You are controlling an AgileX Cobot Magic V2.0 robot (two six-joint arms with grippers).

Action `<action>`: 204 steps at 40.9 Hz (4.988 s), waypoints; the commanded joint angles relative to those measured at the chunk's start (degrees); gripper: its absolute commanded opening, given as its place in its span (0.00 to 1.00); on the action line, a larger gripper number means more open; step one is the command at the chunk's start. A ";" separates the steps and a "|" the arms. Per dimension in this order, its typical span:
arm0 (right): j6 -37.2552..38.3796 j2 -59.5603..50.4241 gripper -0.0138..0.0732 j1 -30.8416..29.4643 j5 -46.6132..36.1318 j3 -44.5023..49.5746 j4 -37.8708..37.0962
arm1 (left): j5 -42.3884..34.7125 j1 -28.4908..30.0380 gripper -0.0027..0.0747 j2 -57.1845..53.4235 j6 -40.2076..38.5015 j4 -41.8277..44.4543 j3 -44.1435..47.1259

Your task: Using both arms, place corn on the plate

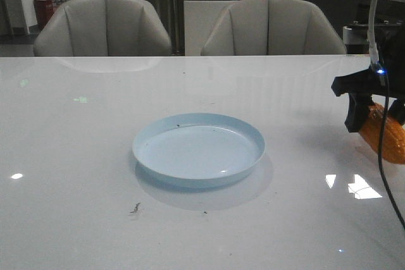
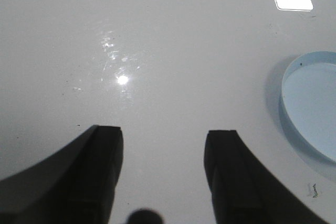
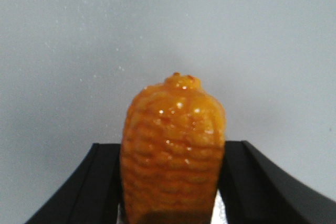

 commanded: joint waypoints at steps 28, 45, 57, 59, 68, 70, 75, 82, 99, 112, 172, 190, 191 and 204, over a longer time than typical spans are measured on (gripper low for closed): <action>-1.13 -0.22 0.47 25.34 5.56 -26.03 -0.49 | -4.29 0.09 0.58 -0.75 -0.54 -1.49 -1.55; -1.13 9.10 0.52 29.72 10.72 -26.03 -0.49 | -4.19 0.09 0.58 -0.75 -0.54 -1.97 -1.55; -1.13 10.05 0.69 29.72 11.27 -27.59 -0.49 | -4.19 0.09 0.58 -0.75 -0.54 -1.97 -1.55; -1.13 10.01 0.69 29.72 11.48 -28.53 -0.49 | -4.19 0.09 0.58 -0.75 -0.54 -1.97 -1.55; -1.13 10.01 0.70 29.72 13.21 -32.18 -0.49 | -4.19 0.09 0.58 -0.75 -0.54 -1.97 -1.55; -1.13 10.01 0.73 29.72 13.26 -32.18 -0.49 | -4.19 0.09 0.58 -0.75 -0.54 -1.97 -1.55; -1.13 10.11 0.80 29.72 14.01 -32.18 -0.49 | -4.19 0.09 0.58 -0.75 -0.54 -1.97 -1.55; -1.13 10.11 0.80 29.72 13.58 -32.18 -0.49 | -4.19 0.09 0.58 -0.75 -0.54 -1.97 -1.55; 1.99 3.18 0.78 22.81 27.84 -50.67 -7.28 | -4.19 0.09 0.58 -0.75 -0.54 -1.87 -1.55; 0.30 -15.50 0.78 6.55 31.26 -48.35 -1.32 | -4.19 0.09 0.58 -0.75 -0.54 -0.08 -1.55; -1.46 -57.83 0.78 -5.32 17.07 15.32 4.57 | -4.19 0.09 0.17 -0.75 -0.54 1.78 -1.55; -1.46 -57.83 0.78 -5.32 17.07 15.32 4.57 | -4.19 0.09 0.15 -0.75 -0.54 1.78 -1.55; -1.46 -57.83 0.78 -5.32 17.07 15.32 4.57 | -4.19 -0.01 0.15 -0.75 -0.54 1.78 -1.55; -1.46 -57.83 0.78 -5.32 17.07 15.32 4.57 | -11.36 -1.78 0.15 -3.59 -0.54 2.86 2.63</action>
